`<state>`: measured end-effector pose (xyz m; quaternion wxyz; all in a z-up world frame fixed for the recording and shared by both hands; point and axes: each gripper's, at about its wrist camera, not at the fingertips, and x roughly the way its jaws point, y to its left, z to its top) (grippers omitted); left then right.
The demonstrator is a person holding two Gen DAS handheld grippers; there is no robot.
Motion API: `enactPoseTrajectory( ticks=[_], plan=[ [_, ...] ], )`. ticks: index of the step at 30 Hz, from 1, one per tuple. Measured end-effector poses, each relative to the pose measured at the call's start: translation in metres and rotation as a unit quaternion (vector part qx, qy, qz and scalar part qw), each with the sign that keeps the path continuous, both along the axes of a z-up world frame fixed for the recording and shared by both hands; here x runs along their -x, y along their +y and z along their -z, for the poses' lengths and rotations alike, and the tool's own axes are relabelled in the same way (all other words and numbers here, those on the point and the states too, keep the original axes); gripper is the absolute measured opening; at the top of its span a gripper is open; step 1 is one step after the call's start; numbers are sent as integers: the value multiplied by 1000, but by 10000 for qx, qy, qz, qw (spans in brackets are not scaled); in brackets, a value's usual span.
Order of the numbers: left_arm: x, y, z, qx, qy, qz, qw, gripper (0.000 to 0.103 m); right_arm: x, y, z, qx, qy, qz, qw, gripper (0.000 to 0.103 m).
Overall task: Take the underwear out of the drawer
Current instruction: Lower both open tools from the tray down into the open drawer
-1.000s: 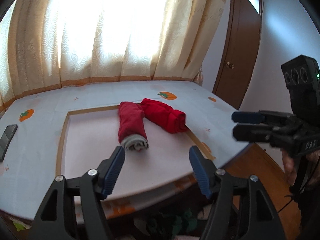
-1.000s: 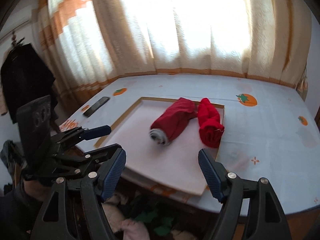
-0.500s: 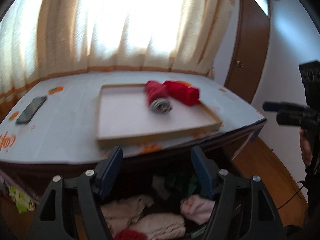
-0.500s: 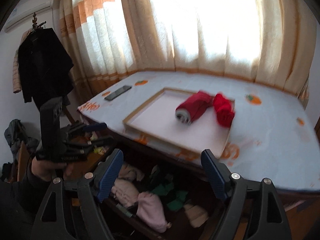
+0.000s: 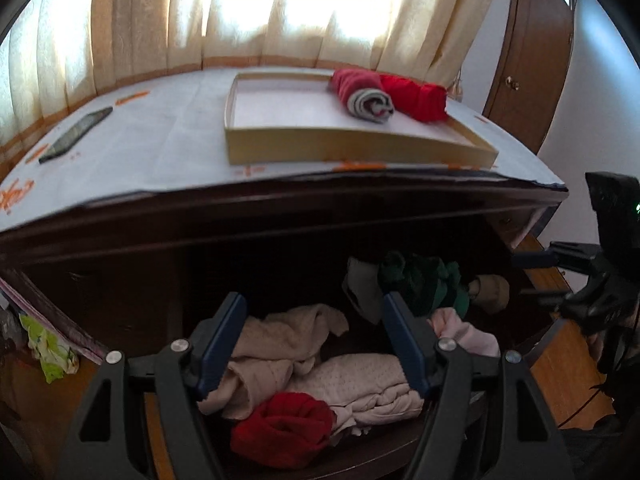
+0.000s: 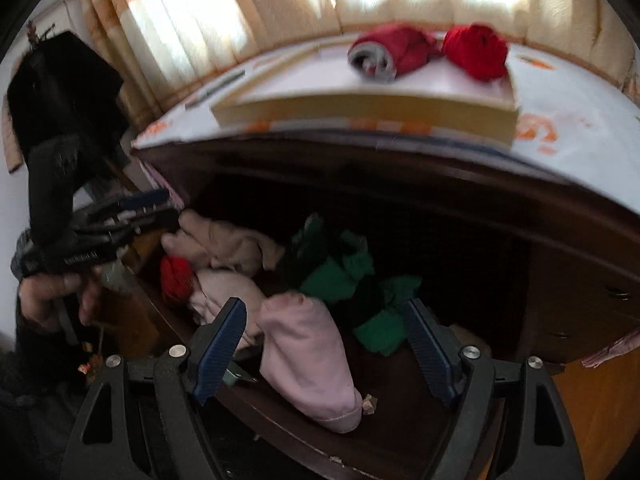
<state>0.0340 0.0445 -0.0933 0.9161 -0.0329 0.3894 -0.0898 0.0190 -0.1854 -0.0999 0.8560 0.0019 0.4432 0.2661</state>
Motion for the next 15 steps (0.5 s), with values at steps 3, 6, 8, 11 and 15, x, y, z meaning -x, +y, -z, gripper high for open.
enactPoseTrajectory(
  ticks=[3,6,8,11,15],
  plan=[
    [-1,-5,5,-25,52,33,10000,71,-5,10,16,227,163,-141,9995,82],
    [-2,-7,9,-100,82,64,9999,71,-11,16,28,297,344,-232,9987,82],
    [-2,-6,10,-72,106,50,9999,71,-16,19,38,302,513,-254,9979,82],
    [-4,-4,12,-47,144,32,9999,71,-20,22,49,372,701,-300,9964,82],
    [-5,-4,15,-58,207,54,9998,71,-23,30,62,496,939,-474,9932,81]
  ],
)
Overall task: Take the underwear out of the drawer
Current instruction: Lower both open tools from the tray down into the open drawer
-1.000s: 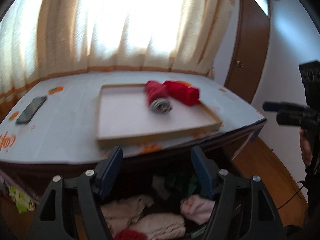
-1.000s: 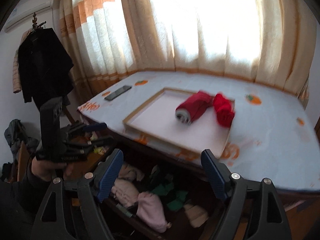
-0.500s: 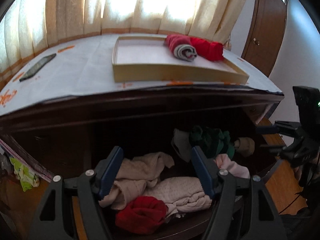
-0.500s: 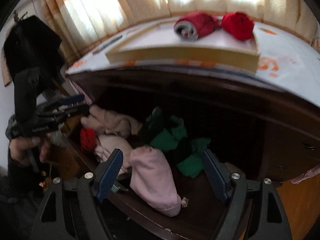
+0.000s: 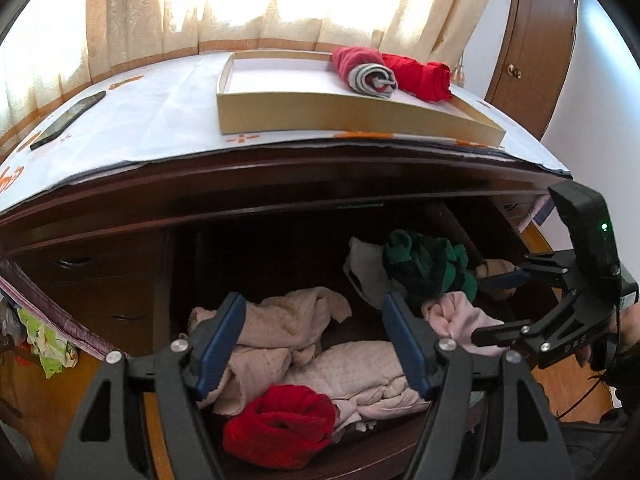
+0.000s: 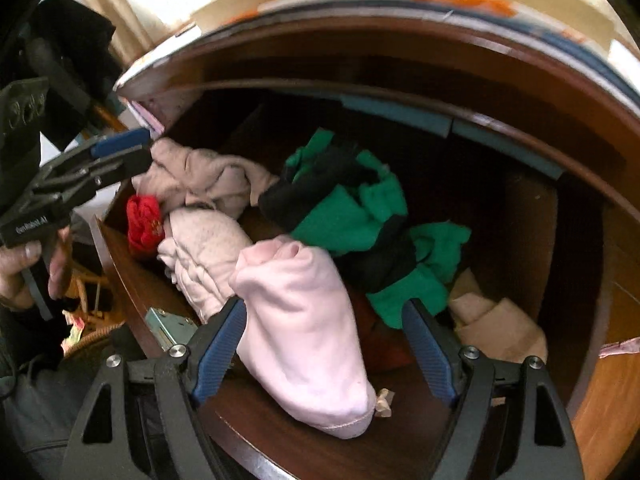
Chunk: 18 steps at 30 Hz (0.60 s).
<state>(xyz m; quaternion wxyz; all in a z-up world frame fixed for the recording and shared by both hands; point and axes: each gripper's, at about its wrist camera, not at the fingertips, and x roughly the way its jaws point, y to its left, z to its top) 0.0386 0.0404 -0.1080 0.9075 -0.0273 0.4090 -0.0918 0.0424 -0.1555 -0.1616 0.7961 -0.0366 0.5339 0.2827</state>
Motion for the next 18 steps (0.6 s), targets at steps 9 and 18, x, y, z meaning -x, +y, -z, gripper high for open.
enactPoseTrajectory(
  ticks=[9,18],
  plan=[
    [-3,0,6,-98,166,61,9998,71,-12,8,27,-75,771,-404,9962,65],
    [-13,2,5,-552,371,247,9975,71,-4,12,17,-369,604,-862,9938,22]
  ],
)
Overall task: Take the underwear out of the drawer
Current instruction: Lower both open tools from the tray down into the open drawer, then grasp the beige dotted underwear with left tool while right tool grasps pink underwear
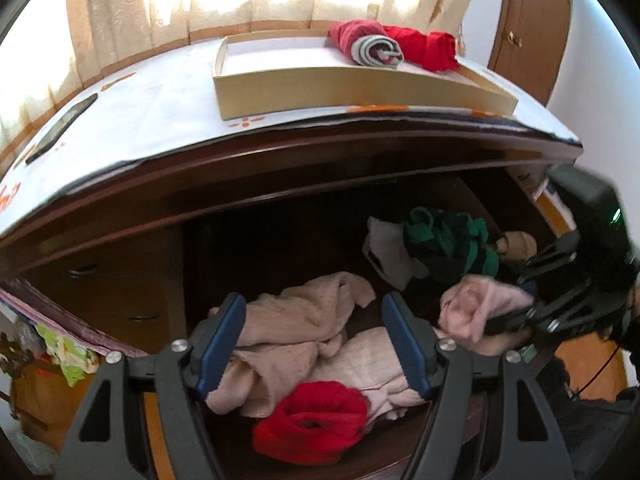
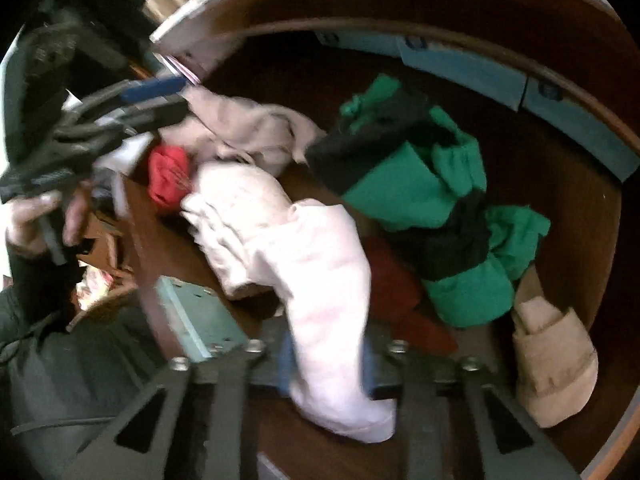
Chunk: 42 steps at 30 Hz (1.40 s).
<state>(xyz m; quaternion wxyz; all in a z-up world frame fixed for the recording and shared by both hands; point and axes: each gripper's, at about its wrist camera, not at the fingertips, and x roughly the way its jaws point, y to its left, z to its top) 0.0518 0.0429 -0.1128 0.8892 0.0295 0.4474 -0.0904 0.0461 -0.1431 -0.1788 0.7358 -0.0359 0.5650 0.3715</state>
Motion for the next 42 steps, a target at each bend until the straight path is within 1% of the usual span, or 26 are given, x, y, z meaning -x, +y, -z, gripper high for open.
enactPoseTrajectory(
  ticks=[2,4,8,10,11,12,13,15,17,20,22,29,30,31,32,33,34,36,39,42],
  plan=[
    [-4,-1,-1,-132,65,85,9999,71,1,-5,-10,-211,-134,24,9997,22],
    [-10,-4,-1,-329,141,224,9991,71,-2,-9,-16,-231,-308,67,9992,22],
    [-21,-12,5,-618,365,509,9961,71,-5,-8,-11,-263,-266,108,9992,22],
    [-27,-17,11,-747,487,689,9936,71,-8,-9,-6,-352,-175,161,9991,22],
    [-30,-18,15,-793,584,736,9924,71,-10,-9,-8,-363,-216,158,9990,22],
    [-35,-19,21,-836,736,815,9904,71,-11,-5,-11,-325,-260,146,9990,22],
    [-38,-20,27,-879,872,906,9882,71,-12,-4,-8,-295,-181,106,9993,22],
    [-42,-21,33,-1021,971,936,9856,71,-13,-7,-8,-332,-156,60,9993,22],
    [-45,-26,42,-1185,1139,1070,9806,71,-13,-7,-6,-310,-101,17,9995,22],
    [-49,-27,54,-1283,1381,1141,9754,71,-11,-6,-3,-266,-61,-90,9996,22],
    [-51,-29,63,-1421,1500,1218,9708,71,-10,-2,-2,-210,-59,-157,9996,22],
    [-55,-24,69,-1368,1564,1166,9712,71,-8,6,4,-38,32,-326,9995,22],
    [-56,-25,68,-1357,1524,1156,9721,70,-9,8,5,-22,50,-353,9994,22],
    [-56,-25,67,-1367,1503,1158,9723,66,-9,9,5,2,40,-358,9994,22],
    [-53,-26,67,-1448,1452,1200,9714,58,-9,9,5,13,32,-359,9993,22],
    [-51,-26,67,-1542,1407,1232,9702,52,-9,9,6,16,31,-358,9994,22],
    [-47,-25,67,-1581,1372,1252,9698,50,-9,9,6,16,24,-344,9994,22],
    [-43,-23,64,-1503,1309,1256,9719,41,-9,9,5,33,-6,-326,9995,22],
    [-36,-21,61,-1392,1211,1196,9755,35,-6,12,5,79,-74,-296,9995,22],
    [-29,-20,58,-1301,1088,1139,9789,33,-4,12,4,104,-161,-230,9996,22]
  ],
)
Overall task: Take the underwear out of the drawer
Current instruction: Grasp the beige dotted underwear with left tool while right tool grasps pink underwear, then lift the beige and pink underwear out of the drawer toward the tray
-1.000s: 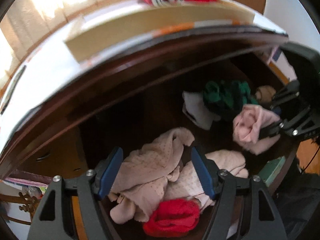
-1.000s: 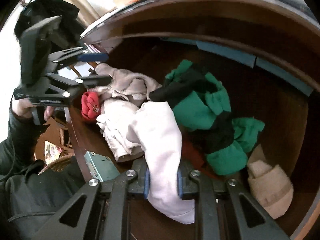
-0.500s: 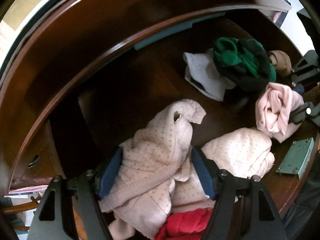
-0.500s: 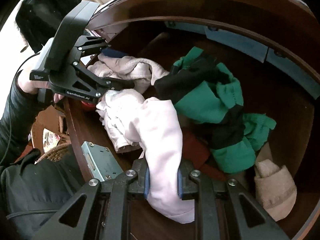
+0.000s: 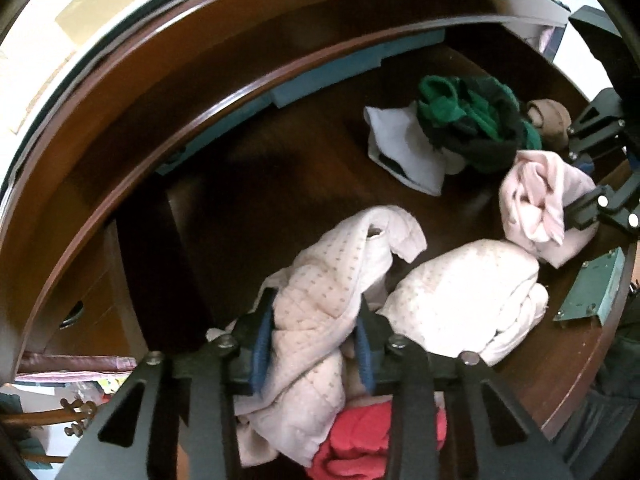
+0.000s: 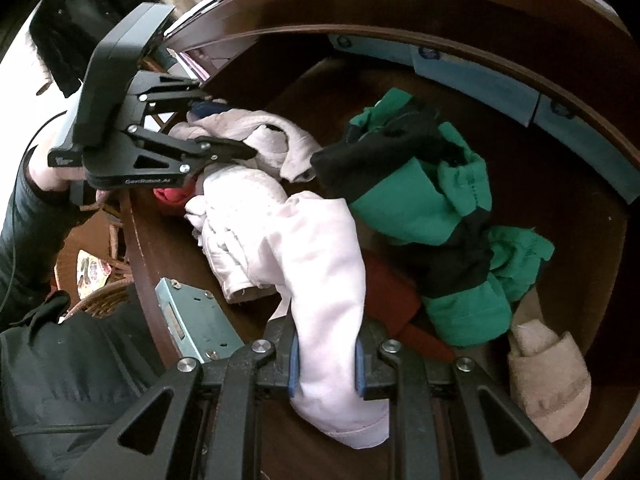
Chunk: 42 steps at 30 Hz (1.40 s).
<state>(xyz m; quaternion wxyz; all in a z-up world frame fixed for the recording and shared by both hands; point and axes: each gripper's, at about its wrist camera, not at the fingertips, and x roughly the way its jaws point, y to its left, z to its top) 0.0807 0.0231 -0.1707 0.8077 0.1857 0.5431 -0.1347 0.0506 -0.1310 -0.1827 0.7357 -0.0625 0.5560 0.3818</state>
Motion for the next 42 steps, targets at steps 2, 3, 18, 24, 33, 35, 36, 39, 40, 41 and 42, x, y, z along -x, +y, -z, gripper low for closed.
enactPoseTrajectory(
  ticks=[2,3,18,24,33,35,36,39,40,41,42],
  plan=[
    [10,6,-1,99,-95,-51,9999,32,1,0,-1,12,-67,34,10000,22],
    [13,7,-3,136,-131,-64,9998,32,1,-1,-1,21,-101,48,9999,22],
    [30,35,-32,634,-693,-327,9950,31,5,-5,-9,79,-520,161,9985,22],
    [39,34,-35,716,-887,-398,9927,31,9,-9,-14,-9,-688,212,9974,22],
    [53,39,-39,930,-1160,-533,9875,31,16,-13,-22,-146,-980,253,9948,22],
    [56,41,-39,1005,-1219,-597,9856,31,17,-13,-24,-171,-1029,267,9942,22],
    [58,43,-40,1029,-1258,-642,9846,31,17,-14,-24,-179,-1043,274,9940,22],
    [61,49,-43,1146,-1372,-790,9807,31,17,-13,-25,-172,-1134,303,9929,22],
    [62,51,-43,1157,-1406,-828,9798,31,18,-13,-26,-159,-1188,317,9923,22],
    [63,52,-44,1169,-1457,-868,9786,31,19,-13,-27,-154,-1234,340,9916,22],
    [65,53,-45,1199,-1519,-909,9769,31,19,-13,-27,-150,-1279,367,9910,22]
  ],
)
